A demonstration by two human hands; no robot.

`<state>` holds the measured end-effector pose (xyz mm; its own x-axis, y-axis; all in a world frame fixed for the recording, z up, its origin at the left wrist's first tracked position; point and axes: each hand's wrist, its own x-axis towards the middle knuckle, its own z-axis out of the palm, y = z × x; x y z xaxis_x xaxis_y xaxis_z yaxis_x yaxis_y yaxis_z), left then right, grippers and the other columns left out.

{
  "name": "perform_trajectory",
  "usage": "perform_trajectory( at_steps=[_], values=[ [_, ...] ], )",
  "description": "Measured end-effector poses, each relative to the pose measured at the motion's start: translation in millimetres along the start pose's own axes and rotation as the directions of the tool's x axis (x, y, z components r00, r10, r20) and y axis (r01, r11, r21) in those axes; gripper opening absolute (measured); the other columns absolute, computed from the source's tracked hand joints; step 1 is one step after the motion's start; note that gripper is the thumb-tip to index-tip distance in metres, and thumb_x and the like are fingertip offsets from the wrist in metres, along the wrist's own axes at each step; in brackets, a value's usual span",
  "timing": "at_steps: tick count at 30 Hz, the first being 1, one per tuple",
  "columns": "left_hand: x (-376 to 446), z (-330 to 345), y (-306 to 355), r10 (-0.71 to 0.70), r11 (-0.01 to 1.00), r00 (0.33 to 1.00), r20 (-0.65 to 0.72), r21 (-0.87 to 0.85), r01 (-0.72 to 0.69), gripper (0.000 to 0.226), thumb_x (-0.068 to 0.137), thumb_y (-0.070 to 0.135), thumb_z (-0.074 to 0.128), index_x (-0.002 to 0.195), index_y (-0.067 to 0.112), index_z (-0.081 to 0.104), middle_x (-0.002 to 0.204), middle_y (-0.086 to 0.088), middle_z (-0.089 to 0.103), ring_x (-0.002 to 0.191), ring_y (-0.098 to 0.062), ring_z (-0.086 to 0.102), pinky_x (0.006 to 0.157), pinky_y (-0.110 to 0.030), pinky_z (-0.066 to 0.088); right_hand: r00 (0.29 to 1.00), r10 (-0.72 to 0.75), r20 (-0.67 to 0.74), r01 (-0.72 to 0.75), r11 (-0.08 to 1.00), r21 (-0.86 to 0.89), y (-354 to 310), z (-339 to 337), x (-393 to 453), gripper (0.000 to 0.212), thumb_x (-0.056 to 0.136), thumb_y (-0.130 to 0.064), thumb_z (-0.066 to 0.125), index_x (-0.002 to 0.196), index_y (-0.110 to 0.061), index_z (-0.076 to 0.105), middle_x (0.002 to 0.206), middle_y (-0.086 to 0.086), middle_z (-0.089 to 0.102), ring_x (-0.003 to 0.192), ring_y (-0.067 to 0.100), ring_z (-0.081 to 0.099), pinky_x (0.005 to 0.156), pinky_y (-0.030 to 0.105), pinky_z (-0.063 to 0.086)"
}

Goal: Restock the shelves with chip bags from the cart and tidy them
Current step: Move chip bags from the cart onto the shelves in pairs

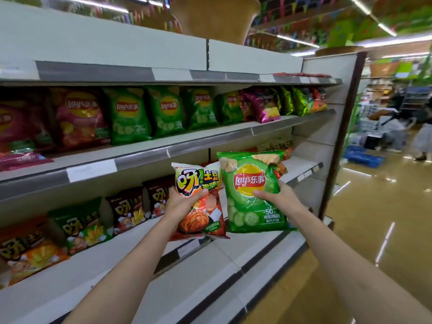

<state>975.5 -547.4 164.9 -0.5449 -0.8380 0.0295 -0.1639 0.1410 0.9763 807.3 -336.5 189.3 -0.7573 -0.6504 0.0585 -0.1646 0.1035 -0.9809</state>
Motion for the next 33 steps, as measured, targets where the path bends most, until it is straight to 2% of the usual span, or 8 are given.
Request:
perform_trajectory(
  at_steps=[5, 8, 12, 16, 22, 25, 29, 33],
  values=[
    [6.9, 36.1, 13.6, 0.01, 1.0, 0.999, -0.054, 0.028, -0.008, 0.121, 0.029, 0.078, 0.081, 0.126, 0.015, 0.046, 0.113, -0.001, 0.066, 0.1, -0.021, 0.065, 0.093, -0.047, 0.052, 0.998, -0.026, 0.05, 0.025, 0.999, 0.024, 3.2, -39.6, 31.0, 0.061, 0.071, -0.028, 0.083, 0.121, -0.018, 0.049, 0.113, 0.003, 0.066, 0.1, 0.022, 0.065, 0.093, 0.045, 0.051],
    [2.6, 57.0, 23.2, 0.014, 1.0, 0.995, -0.094, 0.029, -0.011, 0.12, 0.03, 0.078, 0.082, 0.126, 0.016, 0.046, 0.113, -0.001, 0.065, 0.101, -0.022, 0.065, 0.094, -0.047, 0.051, 0.995, -0.036, 0.091, 0.033, 0.999, 0.043, 2.1, -60.5, 45.6, 0.063, 0.072, -0.026, 0.082, 0.123, -0.018, 0.046, 0.114, 0.003, 0.064, 0.101, 0.021, 0.064, 0.093, 0.043, 0.05],
    [-7.7, 78.0, 50.0, -0.004, 0.999, 0.986, -0.164, 0.049, 0.012, 0.104, 0.053, 0.057, 0.087, 0.132, 0.011, 0.037, 0.117, -0.003, 0.058, 0.109, -0.025, 0.059, 0.101, -0.048, 0.046, 0.991, -0.05, 0.128, 0.041, 0.997, 0.071, 0.5, -79.2, 64.3, 0.073, 0.071, -0.028, 0.083, 0.132, -0.015, 0.044, 0.118, 0.004, 0.064, 0.106, 0.024, 0.063, 0.098, 0.048, 0.049],
    [0.6, 74.3, 65.3, 0.022, 0.998, 0.98, -0.198, 0.065, -0.01, 0.124, 0.027, 0.077, 0.082, 0.128, 0.015, 0.045, 0.116, -0.003, 0.064, 0.101, -0.023, 0.065, 0.094, -0.047, 0.051, 0.985, -0.061, 0.16, 0.045, 0.994, 0.102, -5.0, -81.2, 82.9, 0.081, 0.069, -0.032, 0.084, 0.136, -0.014, 0.042, 0.124, 0.007, 0.061, 0.109, 0.026, 0.061, 0.099, 0.05, 0.048],
    [13.4, 66.7, 86.6, 0.047, 0.997, 0.969, -0.243, 0.067, -0.031, 0.119, 0.026, 0.076, 0.083, 0.125, 0.018, 0.051, 0.111, 0.001, 0.067, 0.096, -0.02, 0.067, 0.091, -0.044, 0.053, 0.971, -0.101, 0.218, 0.069, 0.986, 0.151, -14.9, -76.0, 109.6, 0.068, 0.074, -0.027, 0.081, 0.13, -0.014, 0.045, 0.119, 0.006, 0.063, 0.107, 0.024, 0.062, 0.099, 0.046, 0.048],
    [22.4, 68.8, 98.5, 0.04, 0.999, 0.967, -0.252, 0.024, -0.035, 0.105, 0.032, 0.07, 0.085, 0.119, 0.02, 0.058, 0.106, 0.001, 0.071, 0.093, -0.019, 0.069, 0.09, -0.042, 0.054, 0.97, -0.108, 0.218, 0.073, 0.984, 0.162, -19.9, -77.0, 127.1, 0.056, 0.074, -0.026, 0.081, 0.119, -0.018, 0.049, 0.113, 0.005, 0.065, 0.103, 0.026, 0.064, 0.097, 0.049, 0.049],
    [37.7, 82.2, 114.4, 0.037, 0.998, 0.972, -0.233, -0.04, -0.048, 0.034, 0.069, 0.043, 0.082, 0.094, 0.027, 0.066, 0.1, 0.0, 0.072, 0.09, -0.018, 0.068, 0.083, -0.032, 0.053, 0.96, -0.13, 0.246, 0.086, 0.98, 0.182, -29.5, -77.5, 152.7, 0.05, 0.076, -0.022, 0.079, 0.114, -0.019, 0.047, 0.105, 0.002, 0.065, 0.099, 0.023, 0.065, 0.094, 0.044, 0.051],
    [68.9, 85.1, 129.2, 0.018, 0.997, 0.977, -0.211, -0.067, -0.033, 0.029, 0.074, 0.041, 0.079, 0.094, 0.024, 0.066, 0.097, -0.005, 0.071, 0.085, -0.02, 0.068, 0.075, -0.03, 0.053, 0.955, -0.155, 0.252, 0.104, 0.974, 0.204, -41.0, -75.1, 184.7, 0.053, 0.075, -0.021, 0.08, 0.119, -0.015, 0.05, 0.105, 0.003, 0.068, 0.094, 0.022, 0.068, 0.088, 0.041, 0.054]
  ],
)
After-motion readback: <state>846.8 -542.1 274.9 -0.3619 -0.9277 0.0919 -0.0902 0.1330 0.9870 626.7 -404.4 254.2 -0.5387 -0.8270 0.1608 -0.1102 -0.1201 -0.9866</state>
